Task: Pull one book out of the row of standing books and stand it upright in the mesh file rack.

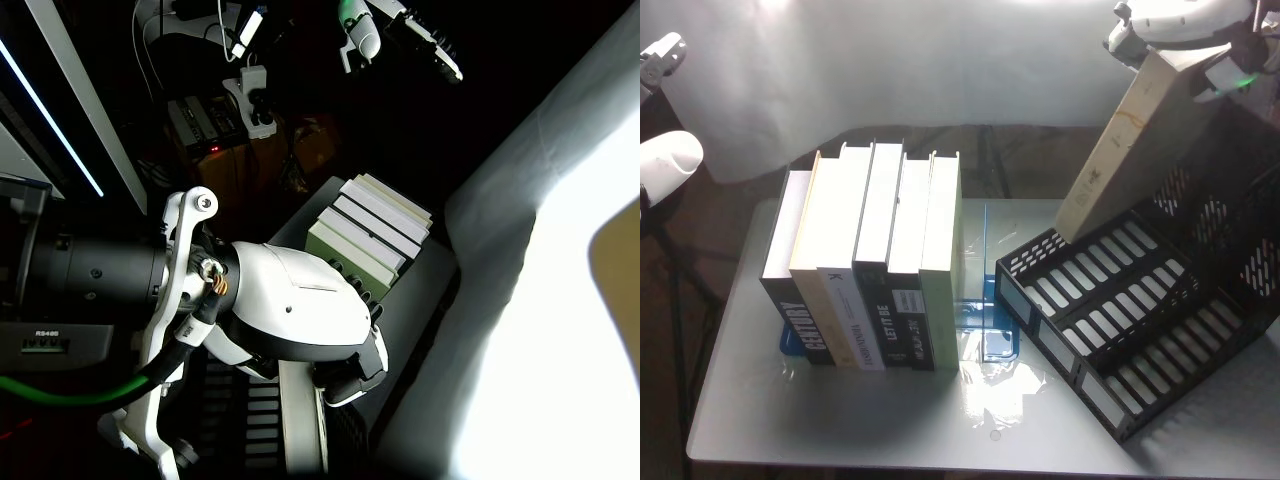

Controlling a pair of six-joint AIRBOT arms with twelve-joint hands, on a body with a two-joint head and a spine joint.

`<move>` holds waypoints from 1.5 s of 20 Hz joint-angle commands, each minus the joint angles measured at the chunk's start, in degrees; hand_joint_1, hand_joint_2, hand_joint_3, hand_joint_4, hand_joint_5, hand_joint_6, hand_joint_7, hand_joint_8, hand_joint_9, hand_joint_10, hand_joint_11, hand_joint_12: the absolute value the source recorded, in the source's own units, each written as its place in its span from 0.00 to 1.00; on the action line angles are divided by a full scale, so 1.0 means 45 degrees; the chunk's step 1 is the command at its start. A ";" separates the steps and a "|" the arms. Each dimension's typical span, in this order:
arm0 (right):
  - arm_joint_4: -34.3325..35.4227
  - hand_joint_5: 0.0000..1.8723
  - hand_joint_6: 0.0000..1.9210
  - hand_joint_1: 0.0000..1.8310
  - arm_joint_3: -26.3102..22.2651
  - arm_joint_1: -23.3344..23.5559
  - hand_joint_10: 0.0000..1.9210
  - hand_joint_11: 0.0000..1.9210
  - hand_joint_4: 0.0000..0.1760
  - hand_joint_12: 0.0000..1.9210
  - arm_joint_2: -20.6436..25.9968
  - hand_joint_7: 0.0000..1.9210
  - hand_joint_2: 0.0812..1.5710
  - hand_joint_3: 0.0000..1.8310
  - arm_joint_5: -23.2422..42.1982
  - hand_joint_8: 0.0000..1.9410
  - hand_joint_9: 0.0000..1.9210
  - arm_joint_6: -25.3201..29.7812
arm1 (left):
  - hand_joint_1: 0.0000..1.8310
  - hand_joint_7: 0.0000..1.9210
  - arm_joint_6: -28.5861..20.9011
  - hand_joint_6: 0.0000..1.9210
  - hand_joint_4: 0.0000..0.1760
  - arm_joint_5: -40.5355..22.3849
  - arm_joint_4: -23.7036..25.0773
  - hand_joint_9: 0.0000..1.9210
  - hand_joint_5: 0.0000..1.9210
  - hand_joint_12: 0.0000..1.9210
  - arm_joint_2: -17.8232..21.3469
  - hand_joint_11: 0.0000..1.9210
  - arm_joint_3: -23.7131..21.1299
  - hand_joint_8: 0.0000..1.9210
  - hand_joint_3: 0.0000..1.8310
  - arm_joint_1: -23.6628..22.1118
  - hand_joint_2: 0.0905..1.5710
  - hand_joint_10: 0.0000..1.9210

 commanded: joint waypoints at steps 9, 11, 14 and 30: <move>-0.1929 0.37 0.62 0.65 0.0597 -0.0389 0.93 0.40 0.00 1.00 -0.0165 0.38 0.80 0.00 -0.1002 0.87 0.40 0.1816 | 0.00 0.00 -0.0059 0.00 0.28 -0.1627 -0.0221 0.00 0.00 0.00 0.0007 0.00 0.0150 0.00 0.00 0.0025 0.91 0.00; -0.1963 0.40 0.55 0.72 0.0674 -0.0470 0.86 0.34 0.00 1.00 -0.0221 0.42 0.77 0.00 -0.0954 0.77 0.38 0.1817 | 0.00 0.00 -0.0059 0.00 0.29 -0.1622 -0.0226 0.00 0.00 0.00 -0.0014 0.00 0.0170 0.00 0.00 0.0025 0.91 0.00; -0.2000 0.41 0.56 0.67 0.0856 -0.0638 0.90 0.41 0.00 1.00 -0.0281 0.42 0.77 0.00 -0.0947 0.81 0.42 0.1870 | 0.00 0.00 -0.0059 0.00 0.26 -0.1634 -0.0231 0.00 0.00 0.00 -0.0027 0.00 0.0184 0.00 0.00 0.0041 0.91 0.00; -0.2110 0.42 0.58 0.74 0.1550 -0.1315 0.82 0.30 0.00 1.00 -0.0644 0.44 0.75 0.00 -0.0974 0.69 0.38 0.2061 | 0.00 0.00 -0.0059 0.00 0.32 -0.1695 -0.0273 0.00 0.00 0.00 -0.0054 0.00 0.0217 0.00 0.00 0.0058 0.90 0.00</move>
